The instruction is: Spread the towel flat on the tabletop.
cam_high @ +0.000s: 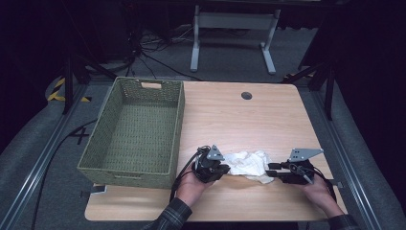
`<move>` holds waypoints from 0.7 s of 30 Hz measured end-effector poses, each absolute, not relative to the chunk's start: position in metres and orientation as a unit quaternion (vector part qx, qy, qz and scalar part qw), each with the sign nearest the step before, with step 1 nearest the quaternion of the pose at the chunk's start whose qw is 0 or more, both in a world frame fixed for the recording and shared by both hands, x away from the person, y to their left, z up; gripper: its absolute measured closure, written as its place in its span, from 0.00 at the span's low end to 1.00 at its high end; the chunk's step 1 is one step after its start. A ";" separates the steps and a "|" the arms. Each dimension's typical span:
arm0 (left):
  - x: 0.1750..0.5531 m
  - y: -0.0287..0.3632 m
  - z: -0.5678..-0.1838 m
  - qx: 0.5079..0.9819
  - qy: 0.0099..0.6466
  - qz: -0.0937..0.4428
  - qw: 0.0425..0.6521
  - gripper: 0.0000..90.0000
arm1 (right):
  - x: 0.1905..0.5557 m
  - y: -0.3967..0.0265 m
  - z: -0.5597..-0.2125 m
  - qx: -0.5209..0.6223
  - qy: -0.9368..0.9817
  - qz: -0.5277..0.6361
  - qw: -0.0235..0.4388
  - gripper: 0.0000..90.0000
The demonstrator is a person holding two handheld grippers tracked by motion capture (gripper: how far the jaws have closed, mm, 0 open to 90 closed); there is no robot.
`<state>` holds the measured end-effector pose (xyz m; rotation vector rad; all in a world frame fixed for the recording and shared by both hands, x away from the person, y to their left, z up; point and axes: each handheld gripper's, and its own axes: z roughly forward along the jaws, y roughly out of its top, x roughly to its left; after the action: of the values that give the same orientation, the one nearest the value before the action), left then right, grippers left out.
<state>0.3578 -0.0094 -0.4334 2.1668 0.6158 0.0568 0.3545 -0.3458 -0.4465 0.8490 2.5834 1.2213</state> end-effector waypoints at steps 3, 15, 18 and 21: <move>0.358 -0.007 -0.431 0.863 0.251 0.018 0.438 0.95 | 0.355 -0.349 -0.445 0.288 0.860 0.413 0.085 0.98; 0.360 -0.005 -0.433 0.861 0.261 0.015 0.436 0.95 | 0.350 -0.342 -0.442 0.270 0.861 0.423 0.086 0.77; 0.360 -0.006 -0.434 0.863 0.260 0.017 0.434 0.95 | 0.352 -0.333 -0.448 0.262 0.874 0.398 0.093 0.72; 0.361 -0.005 -0.433 0.868 0.258 0.021 0.424 0.95 | 0.354 -0.328 -0.456 0.259 0.888 0.367 0.099 0.79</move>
<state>0.3606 -0.0048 -0.4335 2.1719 0.6446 0.0529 0.3541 -0.3275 -0.4558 0.7645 2.6264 1.0852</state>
